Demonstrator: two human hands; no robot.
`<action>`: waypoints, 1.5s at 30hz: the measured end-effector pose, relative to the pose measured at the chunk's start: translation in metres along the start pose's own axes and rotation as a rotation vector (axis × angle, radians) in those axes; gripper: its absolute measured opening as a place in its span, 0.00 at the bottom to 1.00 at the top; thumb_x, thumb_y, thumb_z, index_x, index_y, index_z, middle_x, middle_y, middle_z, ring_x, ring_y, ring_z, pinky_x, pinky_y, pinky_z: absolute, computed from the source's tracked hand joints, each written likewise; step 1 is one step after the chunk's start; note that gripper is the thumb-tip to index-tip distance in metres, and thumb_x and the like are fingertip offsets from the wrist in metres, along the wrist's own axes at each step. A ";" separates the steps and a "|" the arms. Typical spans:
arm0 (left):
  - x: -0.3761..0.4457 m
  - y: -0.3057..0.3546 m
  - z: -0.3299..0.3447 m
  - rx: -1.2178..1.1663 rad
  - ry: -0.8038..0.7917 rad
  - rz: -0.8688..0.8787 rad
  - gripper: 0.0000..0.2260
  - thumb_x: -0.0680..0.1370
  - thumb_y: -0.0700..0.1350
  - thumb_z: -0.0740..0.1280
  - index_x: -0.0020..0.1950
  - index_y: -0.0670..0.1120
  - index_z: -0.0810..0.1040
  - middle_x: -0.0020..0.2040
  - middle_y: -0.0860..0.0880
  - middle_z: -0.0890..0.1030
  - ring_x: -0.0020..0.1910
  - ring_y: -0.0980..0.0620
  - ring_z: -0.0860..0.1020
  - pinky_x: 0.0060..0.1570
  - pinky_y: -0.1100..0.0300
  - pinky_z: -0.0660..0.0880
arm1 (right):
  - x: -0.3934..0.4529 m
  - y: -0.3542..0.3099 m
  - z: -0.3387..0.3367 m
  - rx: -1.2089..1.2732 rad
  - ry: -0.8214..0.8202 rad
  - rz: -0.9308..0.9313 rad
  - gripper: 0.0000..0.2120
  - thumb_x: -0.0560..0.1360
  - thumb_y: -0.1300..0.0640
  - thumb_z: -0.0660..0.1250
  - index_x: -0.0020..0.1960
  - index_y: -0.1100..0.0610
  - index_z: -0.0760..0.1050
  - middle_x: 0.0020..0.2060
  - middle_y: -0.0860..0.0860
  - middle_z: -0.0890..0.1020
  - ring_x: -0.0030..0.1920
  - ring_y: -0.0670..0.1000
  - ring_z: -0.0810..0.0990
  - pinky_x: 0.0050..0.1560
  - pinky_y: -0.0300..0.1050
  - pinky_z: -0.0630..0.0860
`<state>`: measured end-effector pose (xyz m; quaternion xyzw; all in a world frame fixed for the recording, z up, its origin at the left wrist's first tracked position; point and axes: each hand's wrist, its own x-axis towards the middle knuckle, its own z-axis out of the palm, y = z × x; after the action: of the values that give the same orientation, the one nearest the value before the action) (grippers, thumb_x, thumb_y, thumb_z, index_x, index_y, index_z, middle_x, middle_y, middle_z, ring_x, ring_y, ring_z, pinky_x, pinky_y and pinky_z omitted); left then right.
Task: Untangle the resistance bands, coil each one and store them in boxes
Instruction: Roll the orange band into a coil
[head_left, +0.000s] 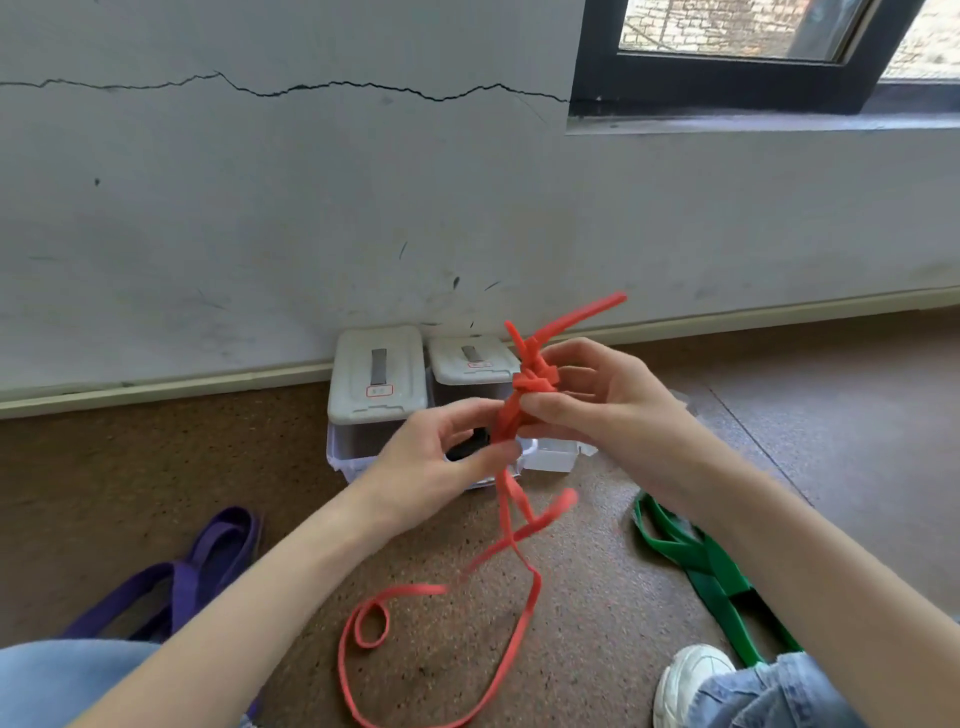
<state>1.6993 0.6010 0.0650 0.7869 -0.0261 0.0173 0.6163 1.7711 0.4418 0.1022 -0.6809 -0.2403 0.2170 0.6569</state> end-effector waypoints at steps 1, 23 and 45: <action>0.002 -0.001 0.004 0.011 0.051 0.019 0.11 0.70 0.49 0.70 0.52 0.55 0.79 0.50 0.59 0.83 0.52 0.63 0.80 0.51 0.69 0.75 | 0.000 -0.001 0.001 -0.002 0.017 -0.024 0.11 0.70 0.67 0.69 0.51 0.63 0.73 0.43 0.55 0.84 0.44 0.55 0.84 0.46 0.45 0.81; 0.006 0.001 -0.016 0.748 0.004 0.040 0.08 0.80 0.47 0.60 0.51 0.45 0.77 0.41 0.50 0.79 0.42 0.54 0.76 0.44 0.58 0.69 | 0.003 0.010 -0.024 -0.364 0.316 0.266 0.38 0.66 0.54 0.76 0.70 0.58 0.61 0.65 0.56 0.70 0.63 0.53 0.72 0.63 0.49 0.71; -0.003 0.025 0.001 0.160 0.138 0.299 0.05 0.80 0.45 0.59 0.52 0.47 0.73 0.43 0.51 0.81 0.44 0.55 0.81 0.45 0.61 0.78 | -0.008 -0.004 -0.028 -0.014 0.060 -0.294 0.09 0.72 0.51 0.66 0.46 0.57 0.78 0.31 0.48 0.78 0.33 0.48 0.76 0.36 0.40 0.76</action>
<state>1.6946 0.5944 0.0884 0.8178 -0.0990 0.1648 0.5424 1.7815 0.4153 0.1077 -0.6490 -0.3194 0.0962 0.6838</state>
